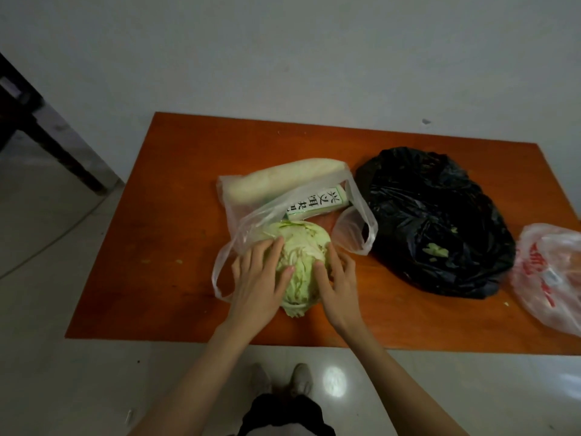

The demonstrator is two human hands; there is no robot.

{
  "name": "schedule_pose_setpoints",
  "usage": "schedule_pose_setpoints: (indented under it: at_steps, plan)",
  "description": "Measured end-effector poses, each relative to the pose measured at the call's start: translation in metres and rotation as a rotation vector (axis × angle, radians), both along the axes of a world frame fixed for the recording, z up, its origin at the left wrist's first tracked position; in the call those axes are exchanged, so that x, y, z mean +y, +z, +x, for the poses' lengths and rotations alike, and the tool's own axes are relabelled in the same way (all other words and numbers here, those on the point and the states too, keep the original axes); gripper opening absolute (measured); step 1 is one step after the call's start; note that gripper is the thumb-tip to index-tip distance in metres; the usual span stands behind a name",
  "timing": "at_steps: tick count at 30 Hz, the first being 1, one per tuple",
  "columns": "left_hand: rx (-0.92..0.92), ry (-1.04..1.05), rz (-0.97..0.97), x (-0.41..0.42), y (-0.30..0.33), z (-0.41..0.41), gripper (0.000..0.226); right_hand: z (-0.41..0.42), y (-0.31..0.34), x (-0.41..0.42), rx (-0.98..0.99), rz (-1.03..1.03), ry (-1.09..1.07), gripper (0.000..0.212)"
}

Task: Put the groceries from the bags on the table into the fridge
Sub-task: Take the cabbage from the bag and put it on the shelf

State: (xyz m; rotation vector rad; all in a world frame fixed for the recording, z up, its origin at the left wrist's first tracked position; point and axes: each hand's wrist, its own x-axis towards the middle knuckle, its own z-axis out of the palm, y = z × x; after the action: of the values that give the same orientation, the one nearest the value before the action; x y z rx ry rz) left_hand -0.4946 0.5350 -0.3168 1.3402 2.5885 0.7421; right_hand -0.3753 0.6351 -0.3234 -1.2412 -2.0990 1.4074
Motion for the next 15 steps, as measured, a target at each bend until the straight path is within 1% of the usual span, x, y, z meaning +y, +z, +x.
schedule_pose_setpoints:
  at_steps: [2,5,6,7,10,12,15]
  plan:
    - [-0.003,-0.023,-0.002,-0.004,0.0,0.002,0.053,0.006,0.0,-0.001,0.007,-0.003,-0.011,0.07]
    - [-0.034,-0.053,0.038,-0.012,-0.001,0.005,0.049,0.015,0.002,-0.011,0.096,-0.02,-0.052,0.047]
    - [-0.047,-0.071,0.053,-0.014,-0.002,0.006,0.049,0.019,0.001,-0.015,0.119,-0.024,-0.071,0.043]
    - [-0.064,-0.094,0.07,-0.015,-0.003,0.006,0.048,0.021,0.001,-0.02,0.13,-0.028,-0.091,0.044]
    - [-0.112,-0.168,0.123,-0.018,-0.004,0.009,0.046,0.027,-0.002,-0.027,0.109,-0.055,-0.13,0.056]
    - [-0.136,-0.21,0.116,-0.018,-0.004,0.013,0.047,0.03,-0.004,-0.025,0.085,-0.063,-0.145,0.056]
    - [-0.099,-0.27,0.087,-0.014,0.001,0.022,0.049,0.036,-0.003,-0.014,0.044,-0.089,-0.163,0.06]
